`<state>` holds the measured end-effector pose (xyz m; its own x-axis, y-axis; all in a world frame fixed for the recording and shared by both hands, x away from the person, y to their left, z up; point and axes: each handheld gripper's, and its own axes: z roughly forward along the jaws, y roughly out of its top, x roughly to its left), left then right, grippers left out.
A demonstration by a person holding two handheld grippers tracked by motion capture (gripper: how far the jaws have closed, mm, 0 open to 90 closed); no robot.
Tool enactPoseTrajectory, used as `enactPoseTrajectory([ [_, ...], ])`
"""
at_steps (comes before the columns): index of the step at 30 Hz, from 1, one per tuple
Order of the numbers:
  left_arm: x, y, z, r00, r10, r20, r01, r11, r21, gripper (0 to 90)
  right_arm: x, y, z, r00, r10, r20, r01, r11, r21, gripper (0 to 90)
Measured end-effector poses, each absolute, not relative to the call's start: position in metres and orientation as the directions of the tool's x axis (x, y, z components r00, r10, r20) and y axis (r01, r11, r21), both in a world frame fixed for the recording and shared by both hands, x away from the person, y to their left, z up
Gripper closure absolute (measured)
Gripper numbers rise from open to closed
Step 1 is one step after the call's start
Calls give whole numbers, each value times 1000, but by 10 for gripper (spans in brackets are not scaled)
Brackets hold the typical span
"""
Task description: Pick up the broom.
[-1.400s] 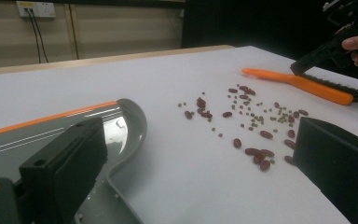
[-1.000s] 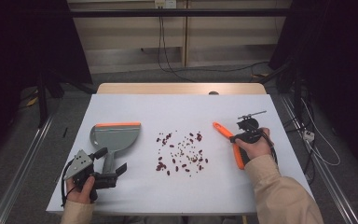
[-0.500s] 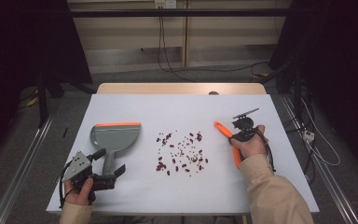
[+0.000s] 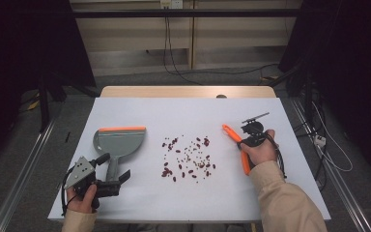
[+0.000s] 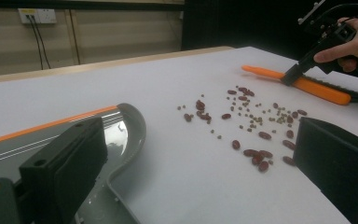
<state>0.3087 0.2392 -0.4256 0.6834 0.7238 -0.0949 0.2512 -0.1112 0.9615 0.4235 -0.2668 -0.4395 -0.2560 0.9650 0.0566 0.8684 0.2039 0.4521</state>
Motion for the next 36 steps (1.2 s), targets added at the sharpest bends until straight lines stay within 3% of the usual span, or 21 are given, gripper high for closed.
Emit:
enactPoseTrajectory([
  [7, 309, 239, -425, 683, 724, -92, 246, -110, 963, 28, 420, -268, -438, -267, 962, 57, 851, 207, 483, 697],
  [19, 309, 238, -425, 679, 729, -93, 248, -107, 963, 27, 401, -280, -420, -271, 957, 109, 761, 143, 633, 702],
  [28, 309, 228, -420, 694, 716, -73, 231, -125, 965, 27, 371, -296, -402, -299, 934, 196, 595, 22, 804, 707],
  [36, 310, 214, -414, 715, 696, -74, 219, -122, 968, 26, 348, -307, -394, -338, 904, 263, 481, -74, 873, 710],
])
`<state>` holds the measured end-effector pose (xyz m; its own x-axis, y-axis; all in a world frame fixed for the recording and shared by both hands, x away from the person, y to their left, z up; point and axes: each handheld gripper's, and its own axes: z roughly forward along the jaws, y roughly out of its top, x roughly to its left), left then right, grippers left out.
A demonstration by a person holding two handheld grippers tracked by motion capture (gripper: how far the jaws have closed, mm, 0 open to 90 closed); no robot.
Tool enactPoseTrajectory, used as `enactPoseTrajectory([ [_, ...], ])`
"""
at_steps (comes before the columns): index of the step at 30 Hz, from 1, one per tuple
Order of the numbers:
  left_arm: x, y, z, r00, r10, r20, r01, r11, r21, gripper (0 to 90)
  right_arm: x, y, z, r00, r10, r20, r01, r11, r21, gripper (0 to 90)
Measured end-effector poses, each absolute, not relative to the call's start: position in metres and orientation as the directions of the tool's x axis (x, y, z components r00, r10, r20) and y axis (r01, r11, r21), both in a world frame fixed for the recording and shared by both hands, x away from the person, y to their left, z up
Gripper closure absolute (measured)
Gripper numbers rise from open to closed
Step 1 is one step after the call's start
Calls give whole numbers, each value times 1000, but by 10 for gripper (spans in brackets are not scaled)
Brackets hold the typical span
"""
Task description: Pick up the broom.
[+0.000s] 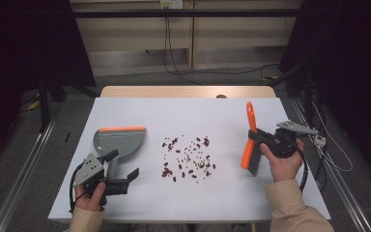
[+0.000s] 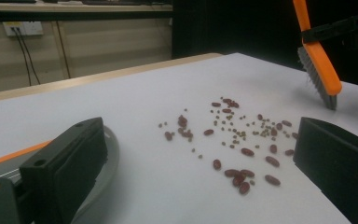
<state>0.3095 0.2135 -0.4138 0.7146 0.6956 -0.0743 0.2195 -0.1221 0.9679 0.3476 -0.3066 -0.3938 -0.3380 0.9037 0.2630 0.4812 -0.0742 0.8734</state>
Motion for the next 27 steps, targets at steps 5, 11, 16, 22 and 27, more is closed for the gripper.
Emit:
enactPoseTrajectory([
  [5, 311, 204, -409, 728, 682, -73, 212, -122, 970, 27, 341, -311, -397, -366, 866, 341, 462, -149, 874, 711],
  [11, 312, 195, -402, 738, 670, -78, 200, -107, 974, 27, 337, -311, -395, -370, 848, 379, 420, -211, 883, 711],
  [16, 315, 182, -397, 763, 642, -77, 193, -114, 975, 27, 336, -308, -389, -382, 843, 379, 400, -219, 890, 711],
  [22, 323, 163, -395, 788, 610, -83, 196, -121, 973, 28, 341, -296, -379, -406, 839, 362, 396, -195, 897, 711],
  [27, 331, 146, -395, 808, 581, -100, 208, -123, 970, 28, 346, -287, -374, -423, 835, 352, 391, -182, 902, 711],
])
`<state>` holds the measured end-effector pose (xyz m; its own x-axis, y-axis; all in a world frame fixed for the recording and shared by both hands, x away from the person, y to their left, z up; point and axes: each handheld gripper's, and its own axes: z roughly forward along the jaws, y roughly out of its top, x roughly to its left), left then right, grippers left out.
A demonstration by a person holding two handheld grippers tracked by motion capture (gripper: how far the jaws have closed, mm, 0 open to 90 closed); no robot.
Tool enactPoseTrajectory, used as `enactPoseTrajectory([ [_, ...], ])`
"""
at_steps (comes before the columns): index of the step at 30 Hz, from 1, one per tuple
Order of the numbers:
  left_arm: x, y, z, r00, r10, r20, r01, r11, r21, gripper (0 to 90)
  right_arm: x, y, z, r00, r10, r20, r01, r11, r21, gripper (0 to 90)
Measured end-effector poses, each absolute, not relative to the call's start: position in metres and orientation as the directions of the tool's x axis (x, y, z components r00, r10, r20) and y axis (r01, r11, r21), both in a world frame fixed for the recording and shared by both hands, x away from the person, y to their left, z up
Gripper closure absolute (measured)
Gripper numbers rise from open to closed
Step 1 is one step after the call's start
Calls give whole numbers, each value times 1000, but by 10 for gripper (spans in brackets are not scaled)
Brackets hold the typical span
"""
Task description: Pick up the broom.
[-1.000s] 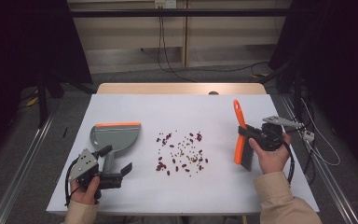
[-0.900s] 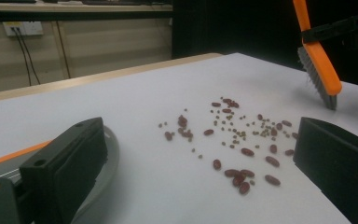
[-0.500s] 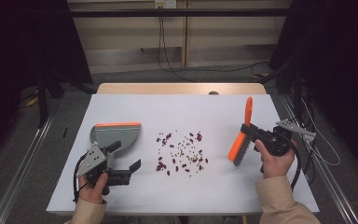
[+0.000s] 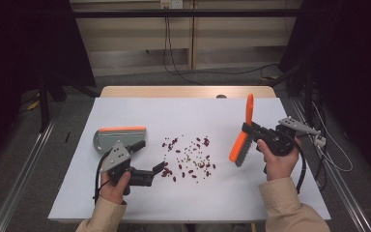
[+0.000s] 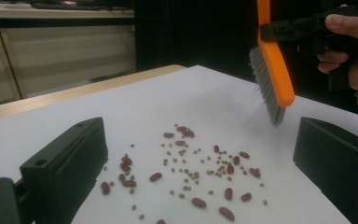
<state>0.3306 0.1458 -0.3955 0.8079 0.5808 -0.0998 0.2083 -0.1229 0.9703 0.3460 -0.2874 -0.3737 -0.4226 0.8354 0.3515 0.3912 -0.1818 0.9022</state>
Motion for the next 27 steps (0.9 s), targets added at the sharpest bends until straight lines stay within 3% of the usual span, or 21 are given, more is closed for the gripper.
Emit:
enactPoseTrajectory([
  [18, 345, 106, -401, 844, 516, -146, 243, -126, 962, 54, 370, -234, -364, -491, 805, 331, 395, -133, 909, 711],
  [27, 349, 93, -404, 853, 493, -173, 288, -167, 943, 152, 377, -207, -358, -529, 788, 315, 384, -109, 917, 711],
])
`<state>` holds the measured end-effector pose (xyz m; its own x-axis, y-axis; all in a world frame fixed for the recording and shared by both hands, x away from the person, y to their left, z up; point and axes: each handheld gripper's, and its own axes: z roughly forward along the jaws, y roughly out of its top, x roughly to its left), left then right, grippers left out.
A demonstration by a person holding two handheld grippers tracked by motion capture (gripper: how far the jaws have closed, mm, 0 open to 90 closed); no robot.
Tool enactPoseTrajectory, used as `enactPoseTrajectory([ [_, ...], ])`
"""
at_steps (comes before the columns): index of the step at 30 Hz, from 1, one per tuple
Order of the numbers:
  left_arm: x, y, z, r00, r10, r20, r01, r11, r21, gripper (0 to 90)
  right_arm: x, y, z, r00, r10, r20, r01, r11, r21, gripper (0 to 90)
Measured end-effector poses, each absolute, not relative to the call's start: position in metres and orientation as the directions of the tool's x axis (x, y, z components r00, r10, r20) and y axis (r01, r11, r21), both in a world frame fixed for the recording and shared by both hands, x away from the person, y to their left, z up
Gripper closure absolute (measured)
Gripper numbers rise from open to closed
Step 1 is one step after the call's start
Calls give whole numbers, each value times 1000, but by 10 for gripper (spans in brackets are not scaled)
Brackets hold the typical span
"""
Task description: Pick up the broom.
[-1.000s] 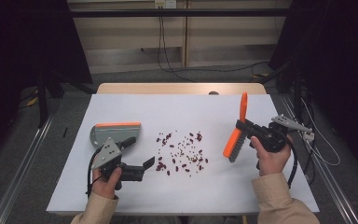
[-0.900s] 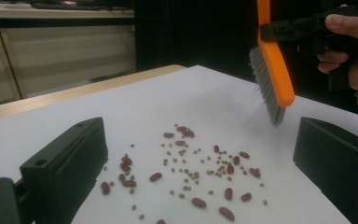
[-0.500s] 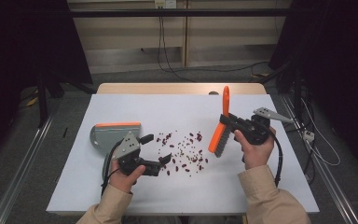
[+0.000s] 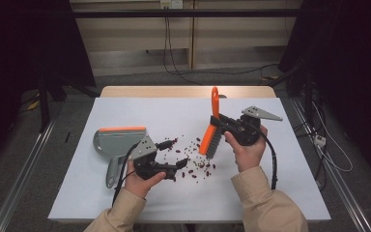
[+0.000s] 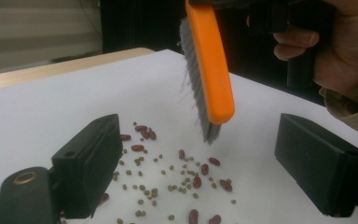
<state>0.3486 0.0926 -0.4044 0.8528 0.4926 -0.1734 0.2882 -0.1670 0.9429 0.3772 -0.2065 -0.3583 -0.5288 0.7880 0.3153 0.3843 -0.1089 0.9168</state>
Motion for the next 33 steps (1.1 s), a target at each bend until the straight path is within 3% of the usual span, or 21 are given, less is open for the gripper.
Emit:
enactPoseTrajectory([
  [16, 352, 75, -413, 853, 482, -201, 346, -234, 908, 397, 380, -166, -353, -586, 766, 265, 368, -39, 929, 711],
  [25, 357, 71, -415, 819, 529, -223, 381, -209, 901, 540, 378, -153, -355, -613, 749, 251, 369, -9, 930, 711],
  [28, 356, 70, -414, 821, 529, -216, 375, -214, 902, 662, 376, -149, -355, -623, 742, 248, 366, -4, 931, 710],
  [33, 353, 70, -414, 778, 599, -189, 376, -202, 904, 702, 375, -145, -353, -624, 745, 234, 360, 9, 933, 705],
])
